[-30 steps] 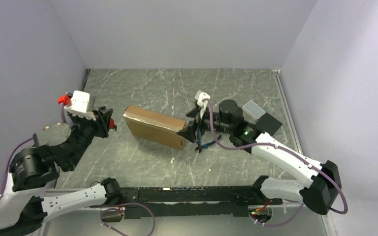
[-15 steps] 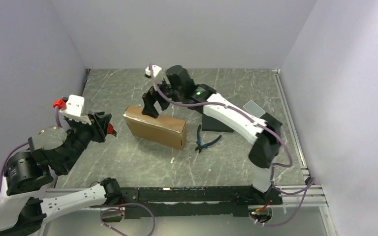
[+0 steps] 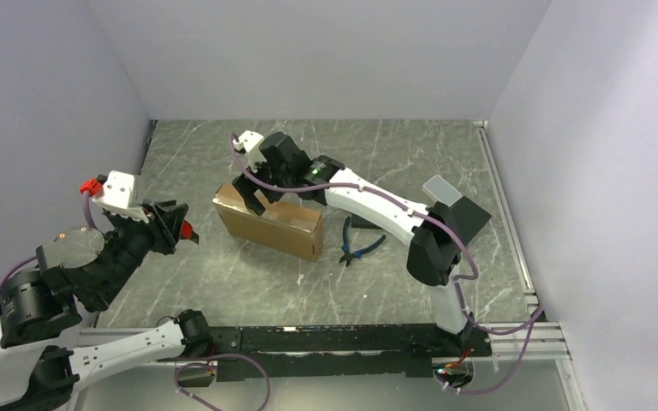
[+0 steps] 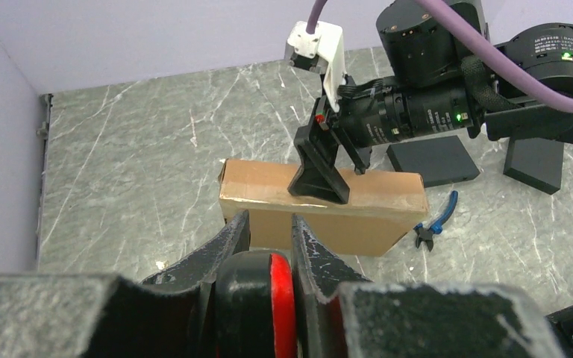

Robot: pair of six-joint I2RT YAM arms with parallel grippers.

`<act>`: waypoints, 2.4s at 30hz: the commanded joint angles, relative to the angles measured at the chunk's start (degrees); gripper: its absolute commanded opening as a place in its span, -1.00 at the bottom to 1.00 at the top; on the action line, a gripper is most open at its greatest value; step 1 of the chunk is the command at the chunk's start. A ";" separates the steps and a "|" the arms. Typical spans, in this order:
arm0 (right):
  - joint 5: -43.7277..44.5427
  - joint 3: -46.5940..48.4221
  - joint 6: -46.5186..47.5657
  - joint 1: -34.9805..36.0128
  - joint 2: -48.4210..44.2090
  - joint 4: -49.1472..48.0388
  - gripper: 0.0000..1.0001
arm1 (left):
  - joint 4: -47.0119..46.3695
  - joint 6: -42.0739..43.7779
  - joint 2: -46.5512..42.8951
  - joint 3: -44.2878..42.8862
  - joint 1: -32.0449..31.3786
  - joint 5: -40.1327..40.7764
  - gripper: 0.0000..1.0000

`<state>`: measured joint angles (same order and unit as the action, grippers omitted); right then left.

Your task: Unpack the express box

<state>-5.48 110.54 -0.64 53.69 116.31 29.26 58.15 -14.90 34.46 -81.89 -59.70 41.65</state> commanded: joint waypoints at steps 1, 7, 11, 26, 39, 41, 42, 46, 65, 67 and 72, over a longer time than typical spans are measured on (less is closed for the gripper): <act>2.01 2.16 1.41 1.12 -0.34 0.88 0.91 | -2.64 -0.63 1.33 -0.89 0.11 -0.37 -1.00; -3.42 -0.21 -3.00 1.32 -3.33 -3.11 0.93 | -3.15 -0.32 2.07 -1.18 0.11 0.02 -1.00; -6.77 -2.32 -4.88 1.33 -3.91 -6.01 0.95 | -3.54 -0.54 2.05 -1.10 0.11 -0.02 -1.00; 2.53 -0.43 5.83 5.15 -0.77 0.17 0.43 | -3.15 -1.43 3.98 -1.31 0.11 1.38 -1.00; 0.44 -16.38 7.85 4.27 -11.42 -1.72 0.13 | -7.93 -0.64 9.65 -0.57 0.11 -1.49 -1.00; -1.49 -20.08 7.08 3.49 -14.24 -2.54 0.12 | -10.85 -0.62 9.62 1.88 0.11 -0.70 -1.00; -2.65 -22.44 6.97 3.18 -15.86 -3.15 0.12 | -12.99 -0.65 9.20 3.85 0.11 -0.45 -1.00; -7.77 -31.64 6.71 1.73 -22.62 -6.50 0.12 | -27.65 2.67 10.41 10.88 0.11 -3.32 -1.00; -17.64 -46.60 4.49 -4.00 -30.39 -16.71 0.08 | -35.64 -3.90 15.83 16.91 23.93 -19.75 -1.00; -17.89 -46.44 4.51 -3.98 -30.15 -16.78 0.08 | -37.28 -4.43 15.59 18.69 24.00 -20.25 -1.00; -18.49 -45.86 4.44 -3.95 -29.40 -16.60 0.07 | -39.07 -3.90 17.57 19.18 24.54 -21.88 -1.00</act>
<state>-21.32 64.84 4.97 49.52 84.93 10.37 24.58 -17.37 51.07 -62.48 -35.73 22.24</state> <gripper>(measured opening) 0.642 0.282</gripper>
